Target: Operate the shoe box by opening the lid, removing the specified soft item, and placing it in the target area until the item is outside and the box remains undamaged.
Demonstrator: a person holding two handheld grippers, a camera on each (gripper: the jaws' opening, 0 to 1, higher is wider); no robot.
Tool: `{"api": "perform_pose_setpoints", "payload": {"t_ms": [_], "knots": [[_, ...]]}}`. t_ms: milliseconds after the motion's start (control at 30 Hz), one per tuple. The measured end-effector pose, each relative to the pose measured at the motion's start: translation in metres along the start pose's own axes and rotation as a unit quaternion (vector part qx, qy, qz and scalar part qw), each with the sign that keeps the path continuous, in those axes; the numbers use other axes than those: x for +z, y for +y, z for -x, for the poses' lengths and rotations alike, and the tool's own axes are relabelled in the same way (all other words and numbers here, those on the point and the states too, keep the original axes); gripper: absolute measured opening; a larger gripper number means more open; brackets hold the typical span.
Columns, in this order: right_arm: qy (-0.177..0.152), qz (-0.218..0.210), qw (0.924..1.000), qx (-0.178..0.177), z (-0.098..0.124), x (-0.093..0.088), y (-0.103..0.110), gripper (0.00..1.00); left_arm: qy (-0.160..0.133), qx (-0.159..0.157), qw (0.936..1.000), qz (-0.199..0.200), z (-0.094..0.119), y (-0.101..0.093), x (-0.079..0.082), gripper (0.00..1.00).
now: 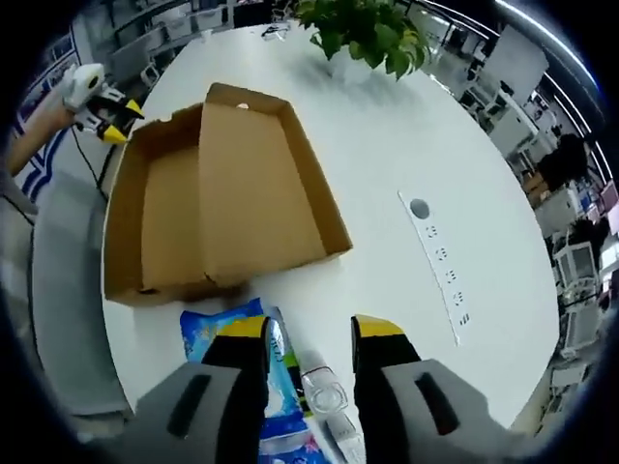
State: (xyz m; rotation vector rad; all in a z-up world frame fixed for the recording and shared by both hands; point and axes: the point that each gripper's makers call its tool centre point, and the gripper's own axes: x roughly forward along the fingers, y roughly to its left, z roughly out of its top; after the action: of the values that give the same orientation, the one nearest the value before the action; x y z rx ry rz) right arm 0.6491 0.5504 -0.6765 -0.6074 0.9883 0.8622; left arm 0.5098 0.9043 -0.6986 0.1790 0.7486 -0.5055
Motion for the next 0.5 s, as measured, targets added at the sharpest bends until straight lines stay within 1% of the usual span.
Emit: {"api": "perform_pose_setpoints", "payload": {"t_ms": [67, 133, 267, 400, 500], "knots": [[-0.010, -0.028, 0.9996, 0.001, -0.004, 0.005, 0.001, 0.30, 0.003, 0.007, 0.9999, 0.010, 0.000, 0.002, -0.002, 0.30], [-0.016, -0.047, 0.9988, -0.002, -0.009, 0.009, 0.000, 0.30, 0.005, 0.010, 0.9998, 0.018, 0.000, 0.004, -0.003, 0.26], [-0.019, -0.072, 0.9972, -0.008, -0.018, 0.014, 0.000, 0.29, 0.005, 0.011, 0.9991, 0.041, -0.003, 0.011, -0.006, 0.21], [-0.028, -0.103, 0.9939, -0.027, -0.027, 0.019, -0.008, 0.25, 0.014, 0.015, 0.9985, 0.050, -0.006, 0.011, -0.012, 0.16], [-0.043, -0.143, 0.9883, -0.030, -0.034, 0.025, -0.010, 0.24, 0.016, 0.017, 0.9981, 0.058, -0.007, 0.013, -0.015, 0.14]]}}
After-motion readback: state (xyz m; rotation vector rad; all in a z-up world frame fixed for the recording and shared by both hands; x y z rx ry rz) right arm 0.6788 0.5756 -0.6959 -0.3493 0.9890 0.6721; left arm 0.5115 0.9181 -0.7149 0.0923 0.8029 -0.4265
